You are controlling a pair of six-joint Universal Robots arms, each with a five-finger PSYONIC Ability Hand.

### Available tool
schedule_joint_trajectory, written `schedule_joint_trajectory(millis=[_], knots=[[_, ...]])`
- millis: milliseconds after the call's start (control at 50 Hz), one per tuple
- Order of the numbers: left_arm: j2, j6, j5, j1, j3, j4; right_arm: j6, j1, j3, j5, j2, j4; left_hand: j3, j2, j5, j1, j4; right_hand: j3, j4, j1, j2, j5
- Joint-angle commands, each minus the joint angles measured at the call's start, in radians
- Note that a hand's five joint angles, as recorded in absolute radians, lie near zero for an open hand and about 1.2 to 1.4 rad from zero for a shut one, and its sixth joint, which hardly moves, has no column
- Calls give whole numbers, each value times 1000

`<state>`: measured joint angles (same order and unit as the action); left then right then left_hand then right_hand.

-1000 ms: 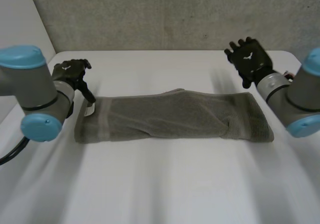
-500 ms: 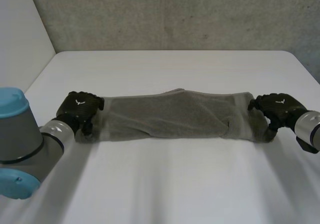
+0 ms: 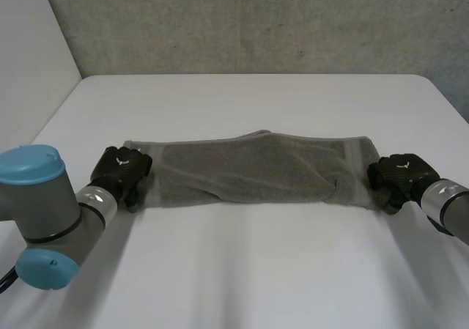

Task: Fold the towel.

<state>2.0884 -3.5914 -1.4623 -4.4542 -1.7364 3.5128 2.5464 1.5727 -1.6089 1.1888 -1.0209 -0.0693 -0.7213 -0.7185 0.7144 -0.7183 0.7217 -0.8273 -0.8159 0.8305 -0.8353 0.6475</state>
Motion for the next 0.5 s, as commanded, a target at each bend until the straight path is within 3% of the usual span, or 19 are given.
schedule_joint_trajectory(millis=[20,180,300,500], knots=[[10,0,0,1,-5,0,-18,-2,4,3,5,-30,-138,-140,-30,-141,137,-467,-478,464,-459,472],[13,-1,-1,-2,3,0,-52,-5,17,44,16,-38,-331,-334,164,-334,331,-569,-580,566,-561,574],[-7,0,-1,-34,0,-5,-72,-28,26,98,15,-38,-320,-323,153,-323,320,-569,-580,566,-561,574],[-53,-1,-3,-34,-5,-6,-90,-26,12,104,4,-66,-282,-285,114,-285,282,-569,-580,566,-561,574]])
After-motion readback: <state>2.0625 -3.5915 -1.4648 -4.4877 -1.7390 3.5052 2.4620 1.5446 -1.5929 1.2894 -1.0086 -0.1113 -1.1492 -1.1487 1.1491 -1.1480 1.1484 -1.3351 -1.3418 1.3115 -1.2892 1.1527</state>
